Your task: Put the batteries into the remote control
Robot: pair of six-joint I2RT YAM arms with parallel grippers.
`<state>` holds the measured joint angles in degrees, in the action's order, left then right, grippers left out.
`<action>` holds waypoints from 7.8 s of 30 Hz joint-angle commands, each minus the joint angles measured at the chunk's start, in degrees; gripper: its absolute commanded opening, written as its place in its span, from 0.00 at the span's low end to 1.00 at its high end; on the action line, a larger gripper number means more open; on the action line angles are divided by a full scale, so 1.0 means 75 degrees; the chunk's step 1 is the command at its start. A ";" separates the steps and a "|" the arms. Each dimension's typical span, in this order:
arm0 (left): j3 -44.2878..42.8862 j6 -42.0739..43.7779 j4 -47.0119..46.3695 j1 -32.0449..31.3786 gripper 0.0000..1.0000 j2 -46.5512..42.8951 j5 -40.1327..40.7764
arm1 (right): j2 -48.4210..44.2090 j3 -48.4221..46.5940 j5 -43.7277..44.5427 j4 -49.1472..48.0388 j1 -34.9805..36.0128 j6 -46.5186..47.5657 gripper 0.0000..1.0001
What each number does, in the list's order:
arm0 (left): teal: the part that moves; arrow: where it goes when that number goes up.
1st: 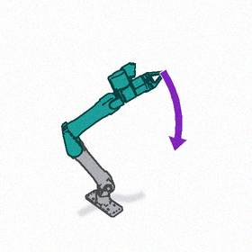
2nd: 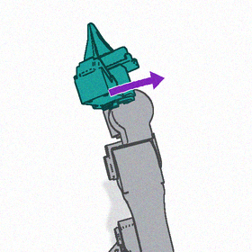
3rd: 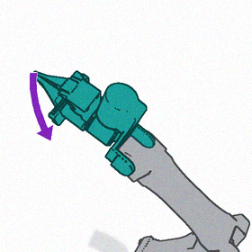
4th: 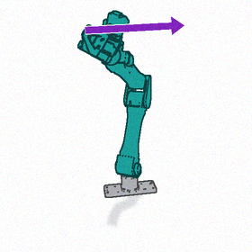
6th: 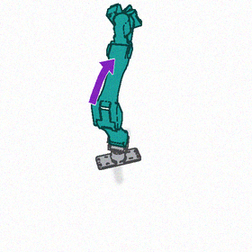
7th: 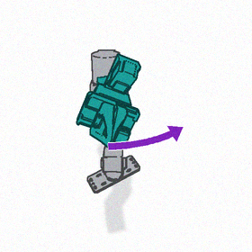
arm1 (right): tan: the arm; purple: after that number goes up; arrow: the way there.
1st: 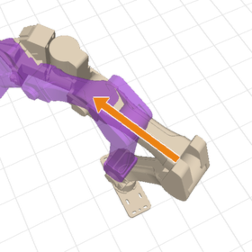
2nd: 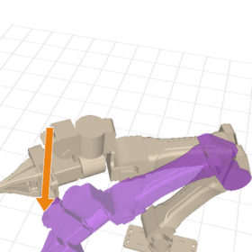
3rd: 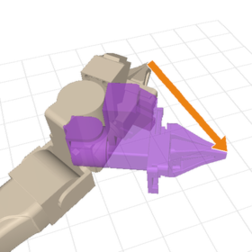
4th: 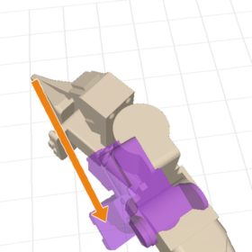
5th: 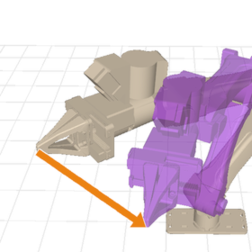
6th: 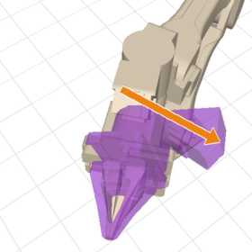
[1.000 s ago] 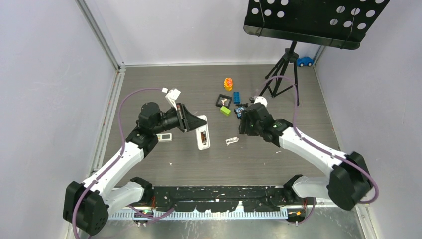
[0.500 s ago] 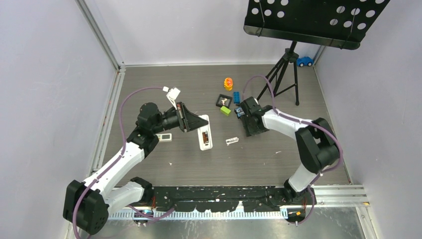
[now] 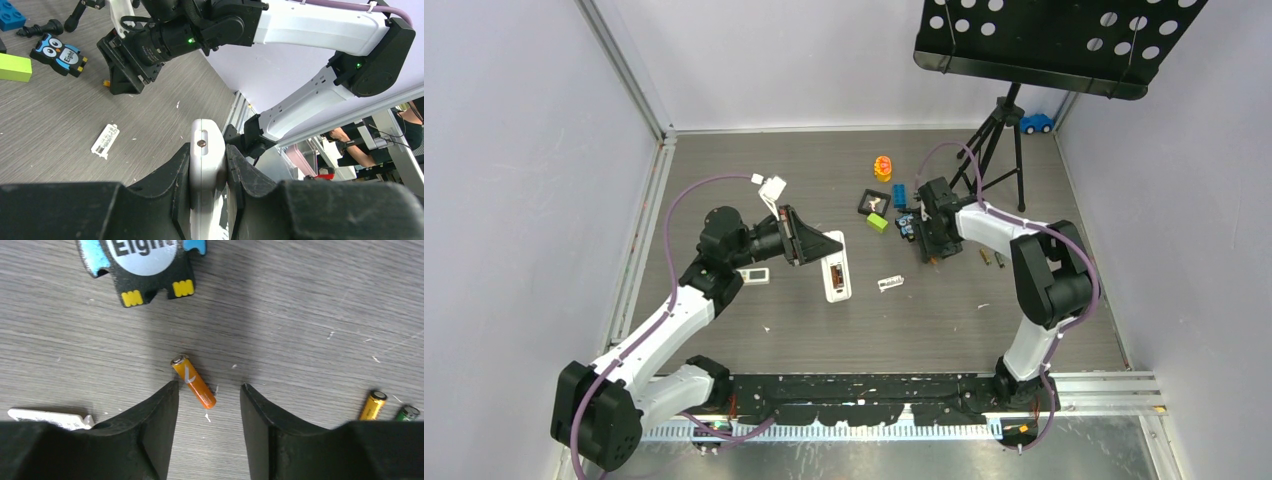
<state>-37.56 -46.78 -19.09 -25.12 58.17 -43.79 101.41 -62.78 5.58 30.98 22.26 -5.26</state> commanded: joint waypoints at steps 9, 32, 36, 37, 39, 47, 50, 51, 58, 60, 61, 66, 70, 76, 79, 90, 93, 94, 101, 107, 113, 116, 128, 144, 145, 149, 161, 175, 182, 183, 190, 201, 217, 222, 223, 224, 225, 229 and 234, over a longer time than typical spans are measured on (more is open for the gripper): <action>-0.0008 -0.0078 -0.0322 -0.0025 0.00 -0.0002 0.0184 | 0.0634 -0.0440 -0.0004 0.0311 0.0008 -0.0382 0.11; 0.0063 -0.2743 -0.2732 -0.0025 0.00 0.2392 0.0541 | -0.4482 0.0669 -0.2439 -0.1109 0.2082 -0.3168 0.09; -0.0089 -0.3075 -0.2877 -0.0042 0.00 0.2808 0.0373 | -0.4327 0.0156 -0.2439 -0.0357 0.2544 -0.3432 0.10; -0.0119 -0.3132 -0.2890 -0.0054 0.00 0.2887 0.0348 | -0.4252 0.0039 -0.2325 -0.0227 0.2691 -0.3441 0.10; -0.0167 -0.3161 -0.2894 -0.0077 0.00 0.2998 0.0342 | -0.4108 -0.0182 -0.2071 0.0057 0.2960 -0.3448 0.10; -0.0184 -0.3204 -0.2901 -0.0189 0.00 0.3206 0.0379 | -0.3779 -0.0458 -0.1756 -0.0241 0.3545 -0.3542 0.11; -0.0177 -0.3208 -0.2920 -0.0191 0.00 0.3138 0.0378 | -0.3549 -0.0639 -0.1502 -0.0063 0.3643 -0.3565 0.13; -0.0172 -0.3209 -0.2907 -0.0189 0.00 0.3106 0.0378 | -0.3484 -0.0686 -0.1430 0.0006 0.3663 -0.3565 0.15; -0.0107 -0.3213 -0.2909 -0.0189 0.00 0.3010 0.0379 | -0.3317 -0.0901 -0.1194 0.0246 0.3758 -0.3660 0.23; -0.0101 -0.3212 -0.2904 -0.0189 0.00 0.3013 0.0382 | -0.3299 -0.0952 -0.1133 0.0341 0.3771 -0.3680 0.23; -0.0103 -0.3227 -0.2918 -0.0189 0.00 0.3023 0.0389 | -0.3302 -0.0946 -0.1126 0.0335 0.3770 -0.3698 0.23; -0.0114 -0.3293 -0.2990 -0.0189 0.00 0.3048 0.0369 | -0.3297 -0.0916 -0.1139 0.0304 0.3792 -0.3826 0.41; -0.0125 -0.3376 -0.3044 -0.0189 0.00 0.3048 0.0342 | -0.3575 -0.0802 -0.1050 0.0096 0.3800 -0.3992 0.49; -0.0137 -0.3635 -0.3255 -0.0189 0.00 0.3093 0.0365 | -0.4066 -0.0577 -0.0977 -0.0402 0.3795 -0.4257 0.49; -0.0109 -0.4031 -0.3599 -0.0189 0.00 0.3107 0.0428 | -0.4425 -0.0289 -0.0845 -0.0898 0.3794 -0.4510 0.49; -0.0096 -0.5990 -0.4242 -0.0189 0.00 0.2555 0.1924 | -0.6770 0.1342 0.1267 -0.2839 0.3784 -0.5888 0.71; -0.0116 -0.6741 -0.4575 -0.0189 0.00 0.2580 0.2227 | -0.7373 0.1919 0.1667 -0.3381 0.3782 -0.6391 0.76; -0.0107 -0.7061 -0.4778 -0.0189 0.00 0.2646 0.2301 | -0.7489 0.2096 0.1704 -0.3612 0.3782 -0.6556 0.77; -0.0035 -0.8407 -0.6014 -0.0286 0.00 0.3069 0.2592 | -0.7407 0.2815 0.1321 -0.5207 0.3782 -0.7592 0.78; 0.0046 -0.8446 -0.6021 -0.0353 0.00 0.3044 0.2675 | -0.6872 0.2890 0.1064 -0.5983 0.3782 -0.8092 0.78; 0.0085 -0.8488 -0.6111 -0.0355 0.00 0.3104 0.2619 | -0.6634 0.2931 0.1060 -0.6294 0.3782 -0.8322 0.74; 0.0079 -0.8481 -0.6156 -0.0365 0.00 0.3129 0.2594 | -0.6598 0.2923 0.1110 -0.6287 0.3782 -0.8334 0.71; 0.0075 -0.8444 -0.6243 -0.0365 0.00 0.3224 0.2571 | -0.6175 0.2582 0.1016 -0.5808 0.3776 -0.8225 0.56; -0.0264 -0.7865 -0.6508 -0.0365 0.00 0.2790 0.2256 | -0.5699 0.2702 0.1150 -0.4653 0.3374 -0.9166 0.35; -0.0281 -0.7771 -0.6457 -0.0365 0.00 0.2747 0.2243 | -0.5693 0.2692 0.1120 -0.4624 0.3356 -0.9169 0.34; -0.0277 -0.7391 -0.6324 -0.0356 0.00 0.2660 0.2201 | -0.5739 0.2675 0.0992 -0.4425 0.3288 -0.9198 0.31; -0.0591 -0.5131 -0.4712 -0.0045 0.00 0.2316 0.1326 | -0.6433 0.3463 -0.0407 -0.6090 0.2821 -0.8799 0.72; -0.0873 -0.4059 -0.3533 -0.0025 0.00 0.1962 0.1064 | -0.6257 0.3045 -0.1475 -0.5994 0.2801 -0.7341 0.69; -0.0930 -0.4103 -0.3513 -0.0024 0.00 0.1960 0.1003 | -0.6019 0.2832 -0.1264 -0.5326 0.2798 -0.6991 0.46; -0.0933 -0.4115 -0.3523 -0.0025 0.00 0.1950 0.0991 | -0.5985 0.2820 -0.1201 -0.5252 0.2805 -0.6971 0.41; -0.0989 -0.4097 -0.3467 -0.0022 0.00 0.1891 0.0925 | -0.5563 0.2727 -0.1482 -0.5202 0.2805 -0.6641 0.27; -0.0819 -0.3142 -0.2556 -0.0013 0.00 0.1496 0.1039 | -0.6122 0.2745 -0.1633 -0.5498 0.2798 -0.6505 0.65; -0.0640 -0.2415 -0.0425 -0.0013 0.00 0.0738 0.1934 | -0.5000 0.0780 -0.0229 -0.2769 0.3923 -0.2248 0.82; -0.0657 -0.2436 0.0008 -0.0013 0.00 0.0600 0.2046 | -0.4059 0.0092 0.0138 -0.2494 0.4497 -0.1473 0.81; -0.0669 -0.2437 0.0115 -0.0013 0.00 0.0550 0.2072 | -0.3878 -0.0030 0.0255 -0.2376 0.4587 -0.1378 0.79; -0.0689 -0.2421 0.0242 -0.0013 0.00 0.0505 0.2094 | -0.3752 -0.0135 0.0387 -0.2310 0.4653 -0.1293 0.76; -0.0706 -0.2398 0.0348 -0.0013 0.00 0.0451 0.2100 | -0.3622 -0.0202 0.0558 -0.2277 0.4695 -0.1223 0.73; -0.0806 -0.2321 0.0784 -0.0013 0.01 0.0333 0.1897 | -0.3323 -0.0511 0.0885 -0.1916 0.4731 -0.1027 0.41; -0.1161 -0.1696 0.1680 0.0059 0.30 0.0192 0.0843 | -0.3698 -0.0512 0.0236 -0.1349 0.4731 -0.0310 0.21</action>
<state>-42.30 -63.16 -13.28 -25.02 61.93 -29.98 76.82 -64.79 8.03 17.80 57.67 -15.18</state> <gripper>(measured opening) 0.271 0.582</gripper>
